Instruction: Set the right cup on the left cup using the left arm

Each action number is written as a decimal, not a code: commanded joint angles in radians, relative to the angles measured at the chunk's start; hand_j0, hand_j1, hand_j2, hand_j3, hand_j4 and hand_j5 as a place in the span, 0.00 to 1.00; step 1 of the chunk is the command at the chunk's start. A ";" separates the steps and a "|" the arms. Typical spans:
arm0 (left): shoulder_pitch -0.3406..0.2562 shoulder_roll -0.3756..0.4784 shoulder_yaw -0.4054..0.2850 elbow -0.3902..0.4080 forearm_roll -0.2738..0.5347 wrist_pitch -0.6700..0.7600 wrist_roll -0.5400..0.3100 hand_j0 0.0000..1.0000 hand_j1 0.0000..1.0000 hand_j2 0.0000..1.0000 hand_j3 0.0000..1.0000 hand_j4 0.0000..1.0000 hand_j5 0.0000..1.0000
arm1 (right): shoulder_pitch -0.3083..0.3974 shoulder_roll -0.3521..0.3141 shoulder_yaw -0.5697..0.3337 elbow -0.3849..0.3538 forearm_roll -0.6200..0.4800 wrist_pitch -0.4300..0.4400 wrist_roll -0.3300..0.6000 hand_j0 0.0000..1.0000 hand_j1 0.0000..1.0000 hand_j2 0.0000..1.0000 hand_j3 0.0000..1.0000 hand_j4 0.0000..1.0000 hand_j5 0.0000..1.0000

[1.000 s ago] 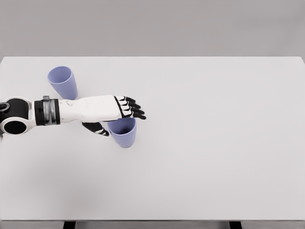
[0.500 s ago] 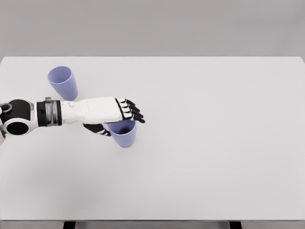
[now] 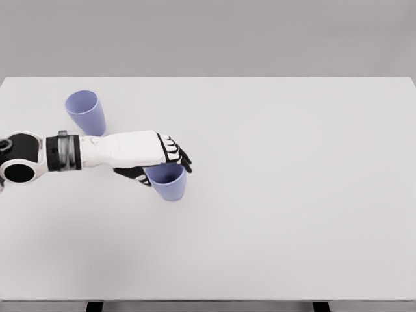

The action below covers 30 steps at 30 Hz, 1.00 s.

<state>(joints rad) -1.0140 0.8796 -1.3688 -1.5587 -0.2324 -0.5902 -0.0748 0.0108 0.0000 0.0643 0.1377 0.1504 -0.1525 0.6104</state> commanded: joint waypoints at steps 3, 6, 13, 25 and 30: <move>-0.006 0.022 0.030 -0.004 0.031 -0.008 0.000 0.62 0.62 0.62 0.62 0.62 0.62 | 0.002 0.000 0.000 0.000 0.002 -0.001 0.000 1.00 1.00 1.00 1.00 1.00 1.00; -0.028 0.055 0.036 -0.003 0.053 -0.021 -0.003 0.62 0.62 0.62 0.62 0.62 0.62 | 0.002 0.000 0.000 0.000 0.002 -0.001 0.000 1.00 1.00 1.00 1.00 1.00 1.00; -0.083 0.098 0.036 0.002 0.085 -0.021 -0.005 0.62 0.62 0.62 0.62 0.62 0.62 | 0.002 0.000 0.000 0.000 0.003 -0.001 0.000 1.00 1.00 1.00 1.00 1.00 1.00; -0.153 0.113 0.036 0.100 0.148 -0.021 -0.006 0.62 0.62 0.62 0.62 0.62 0.62 | 0.002 0.000 0.000 0.000 0.002 -0.001 0.000 1.00 1.00 1.00 1.00 1.00 1.00; -0.175 0.101 0.036 0.152 0.156 -0.021 -0.006 0.62 0.62 0.62 0.62 0.62 0.62 | 0.000 0.000 0.000 0.000 0.002 -0.001 0.000 1.00 1.00 1.00 1.00 1.00 1.00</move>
<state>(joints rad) -1.1950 0.9842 -1.3348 -1.4274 -0.0864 -0.6112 -0.0817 0.0107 0.0000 0.0643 0.1377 0.1504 -0.1524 0.6104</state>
